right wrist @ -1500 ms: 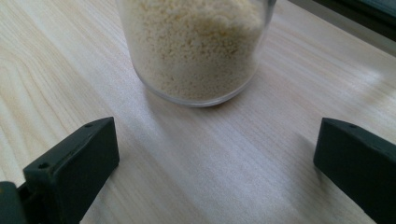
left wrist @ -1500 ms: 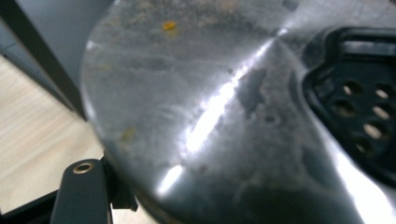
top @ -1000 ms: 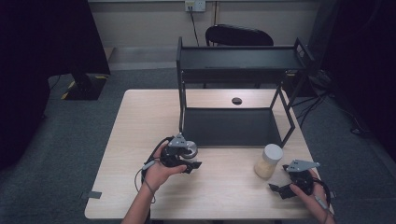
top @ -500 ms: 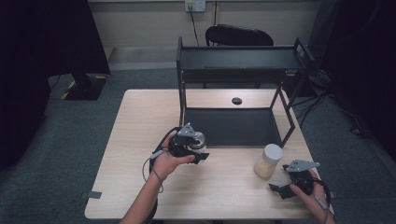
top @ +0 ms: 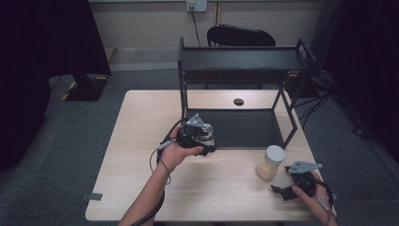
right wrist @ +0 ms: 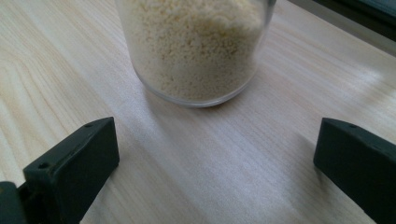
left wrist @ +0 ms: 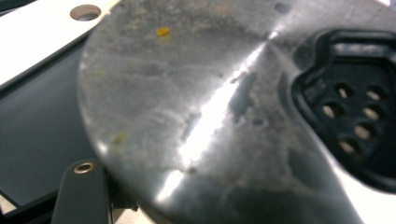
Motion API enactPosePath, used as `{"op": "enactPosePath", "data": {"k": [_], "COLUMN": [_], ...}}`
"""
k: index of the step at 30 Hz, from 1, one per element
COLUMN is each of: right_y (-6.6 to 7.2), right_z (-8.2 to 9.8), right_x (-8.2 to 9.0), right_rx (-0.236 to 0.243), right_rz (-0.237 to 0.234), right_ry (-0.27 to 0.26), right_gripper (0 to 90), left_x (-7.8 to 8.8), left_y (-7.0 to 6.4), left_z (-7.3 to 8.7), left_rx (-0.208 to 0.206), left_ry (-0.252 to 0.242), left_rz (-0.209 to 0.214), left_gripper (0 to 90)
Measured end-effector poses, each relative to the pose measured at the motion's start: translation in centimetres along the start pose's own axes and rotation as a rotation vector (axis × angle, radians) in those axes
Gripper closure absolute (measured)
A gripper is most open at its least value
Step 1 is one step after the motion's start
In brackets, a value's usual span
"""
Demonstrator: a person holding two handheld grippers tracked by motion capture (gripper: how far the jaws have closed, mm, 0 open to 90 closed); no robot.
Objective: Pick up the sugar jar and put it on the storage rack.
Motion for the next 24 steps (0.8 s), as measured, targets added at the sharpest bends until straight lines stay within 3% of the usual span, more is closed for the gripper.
{"op": "enactPosePath", "data": {"k": [24], "right_y": [0.0], "right_z": [0.0], "right_x": [0.0], "right_rx": [0.000], "right_rz": [0.000], "right_ry": [0.000], "right_gripper": [0.0], "left_x": [0.9], "left_y": [0.2], "left_z": [-5.1], "left_rx": [-0.019], "left_ry": [0.004], "left_rz": [-0.048], "left_gripper": [30.1]}}
Point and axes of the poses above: each handheld gripper's, and its own axes: x roughly backward along the jaws, z roughly out of its underside, y roughly to its left, the point moved 1 cm from there along -x, roughly forward along the jaws, and after that the axes turned 5 degrees about z, right-handed, at the moved point
